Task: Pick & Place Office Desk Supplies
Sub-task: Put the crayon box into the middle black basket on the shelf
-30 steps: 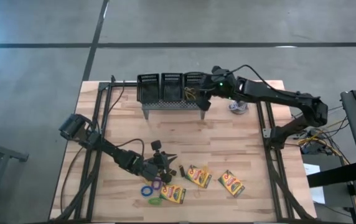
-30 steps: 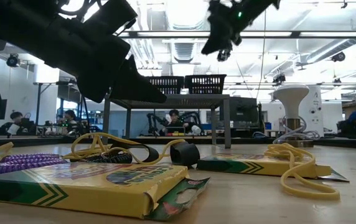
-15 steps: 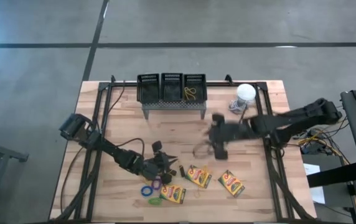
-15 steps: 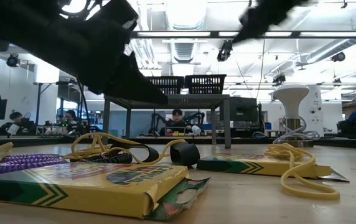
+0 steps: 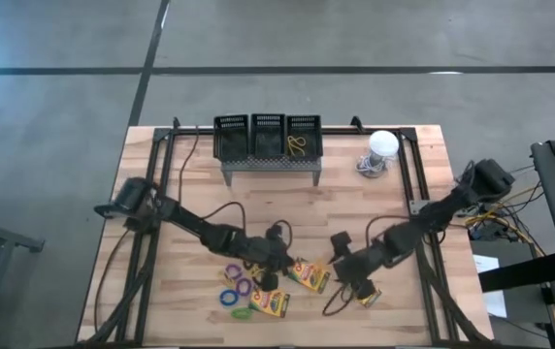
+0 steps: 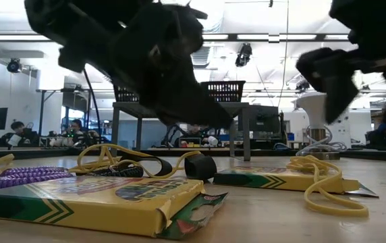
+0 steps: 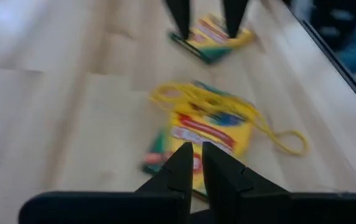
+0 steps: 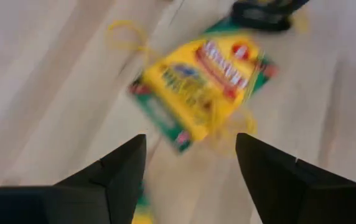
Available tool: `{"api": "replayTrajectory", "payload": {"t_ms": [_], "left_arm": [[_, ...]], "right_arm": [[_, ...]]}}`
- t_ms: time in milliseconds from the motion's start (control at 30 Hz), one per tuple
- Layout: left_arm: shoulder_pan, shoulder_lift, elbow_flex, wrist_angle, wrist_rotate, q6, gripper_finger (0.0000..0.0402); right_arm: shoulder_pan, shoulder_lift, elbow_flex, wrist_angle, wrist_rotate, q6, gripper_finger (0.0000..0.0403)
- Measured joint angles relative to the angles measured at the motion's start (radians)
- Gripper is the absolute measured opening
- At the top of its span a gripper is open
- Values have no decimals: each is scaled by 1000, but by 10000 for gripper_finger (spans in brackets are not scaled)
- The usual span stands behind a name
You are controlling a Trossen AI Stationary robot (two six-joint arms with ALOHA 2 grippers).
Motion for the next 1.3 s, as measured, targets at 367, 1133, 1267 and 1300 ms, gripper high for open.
{"api": "replayTrajectory", "payload": {"t_ms": [367,1133,1267,1300], "left_arm": [[-1,65,13,-11,41,-35,41],[-1,64,9,-12,40,-25,42],[-1,64,8,-13,40,-23,42],[-1,64,8,-13,40,-23,42]], "right_arm": [[2,223,67,176,84,-85,232],[-214,108,159,-190,290,32,9],[-237,74,136,-150,218,76,9],[-241,73,129,-128,189,77,9]]}}
